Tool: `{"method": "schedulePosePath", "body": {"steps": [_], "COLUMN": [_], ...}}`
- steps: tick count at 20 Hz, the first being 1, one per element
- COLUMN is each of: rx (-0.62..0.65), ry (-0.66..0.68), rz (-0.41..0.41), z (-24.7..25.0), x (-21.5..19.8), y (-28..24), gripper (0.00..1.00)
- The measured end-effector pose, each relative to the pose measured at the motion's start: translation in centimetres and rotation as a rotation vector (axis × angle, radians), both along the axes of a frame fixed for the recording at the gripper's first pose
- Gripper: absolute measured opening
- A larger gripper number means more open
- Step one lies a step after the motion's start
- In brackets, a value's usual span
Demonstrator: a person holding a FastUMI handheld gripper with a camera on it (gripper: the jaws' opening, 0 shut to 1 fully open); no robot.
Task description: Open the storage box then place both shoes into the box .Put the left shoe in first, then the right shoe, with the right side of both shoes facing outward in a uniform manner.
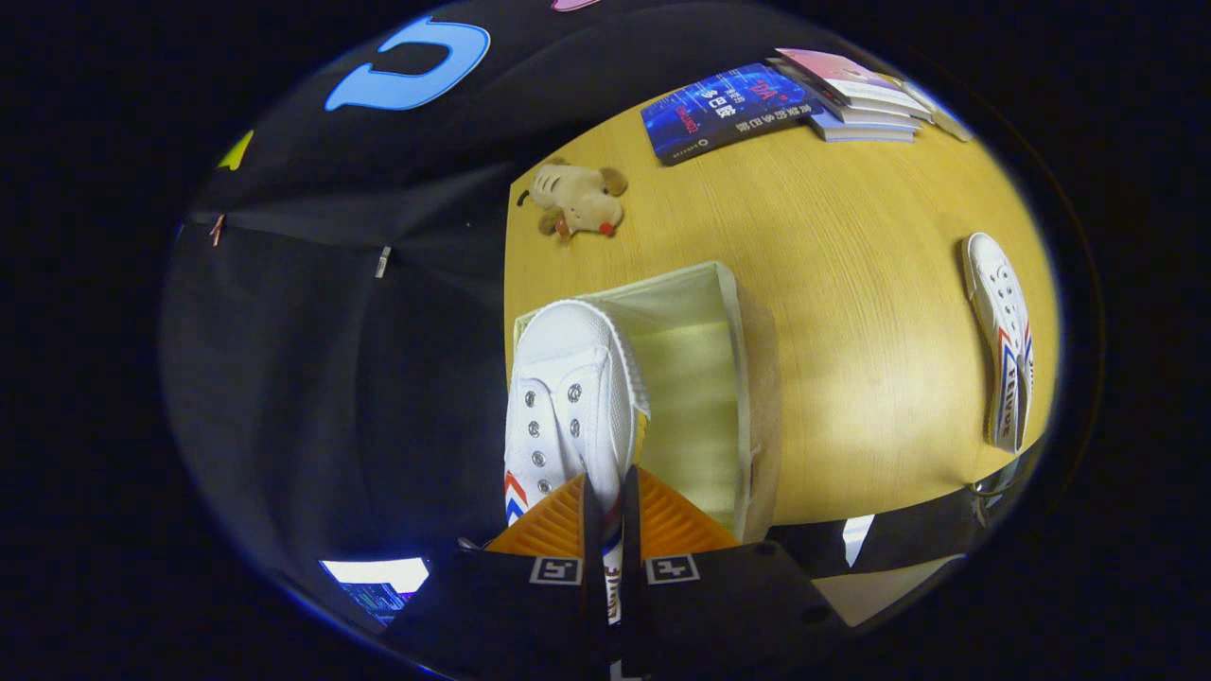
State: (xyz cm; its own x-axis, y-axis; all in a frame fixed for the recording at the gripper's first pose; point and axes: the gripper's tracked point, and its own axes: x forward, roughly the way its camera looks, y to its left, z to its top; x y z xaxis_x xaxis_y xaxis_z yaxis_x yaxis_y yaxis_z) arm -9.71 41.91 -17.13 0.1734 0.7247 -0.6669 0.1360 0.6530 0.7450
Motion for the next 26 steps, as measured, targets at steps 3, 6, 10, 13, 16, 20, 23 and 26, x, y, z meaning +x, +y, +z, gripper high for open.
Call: {"method": "schedulePosePath", "body": {"steps": [3,6,10,13,16,20,23,26], "rx": [-0.015,-0.024,-0.021,-0.03,-0.036,-0.038,0.075,0.097], "ry": [0.032,0.067,0.098,0.092,0.098,0.099,0.122,0.09], "rz": [-0.001,-0.029,-0.046,-0.038,-0.024,-0.014,-0.052,-0.015], "z": [-1.4,-2.7,-3.5,-4.1,-4.6,-5.1,-3.4,-1.9], "x": [-0.2,0.1,0.5,0.9,0.6,0.5,1.1,0.6], "y": [1.8,2.8,4.0,4.8,5.5,5.9,7.3,7.1], "gripper": [0.1,0.1,0.1,0.1,0.1,0.1,0.24,0.66]}}
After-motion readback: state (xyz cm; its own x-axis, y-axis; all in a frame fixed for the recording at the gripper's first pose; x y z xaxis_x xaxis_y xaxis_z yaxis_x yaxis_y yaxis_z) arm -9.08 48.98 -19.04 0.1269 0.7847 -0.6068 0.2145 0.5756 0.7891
